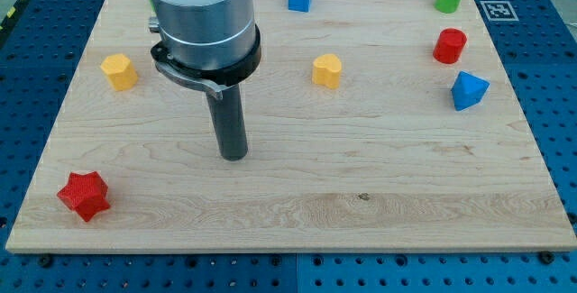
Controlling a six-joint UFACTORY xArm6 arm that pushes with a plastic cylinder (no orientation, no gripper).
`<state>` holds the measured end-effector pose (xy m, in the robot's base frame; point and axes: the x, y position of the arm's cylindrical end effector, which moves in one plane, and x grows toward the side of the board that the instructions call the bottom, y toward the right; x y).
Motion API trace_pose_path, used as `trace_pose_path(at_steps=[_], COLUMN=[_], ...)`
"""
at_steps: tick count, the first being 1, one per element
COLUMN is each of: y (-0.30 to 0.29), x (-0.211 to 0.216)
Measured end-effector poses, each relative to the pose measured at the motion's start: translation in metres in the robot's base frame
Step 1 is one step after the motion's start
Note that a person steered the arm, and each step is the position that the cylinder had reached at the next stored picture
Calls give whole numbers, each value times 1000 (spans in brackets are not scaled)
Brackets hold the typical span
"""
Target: Point at the red circle
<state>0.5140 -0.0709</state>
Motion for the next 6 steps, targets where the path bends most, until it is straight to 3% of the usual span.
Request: trace_pose_path(at_steps=[2,3,6], y=[2,40,314], x=[-17,-29,-6])
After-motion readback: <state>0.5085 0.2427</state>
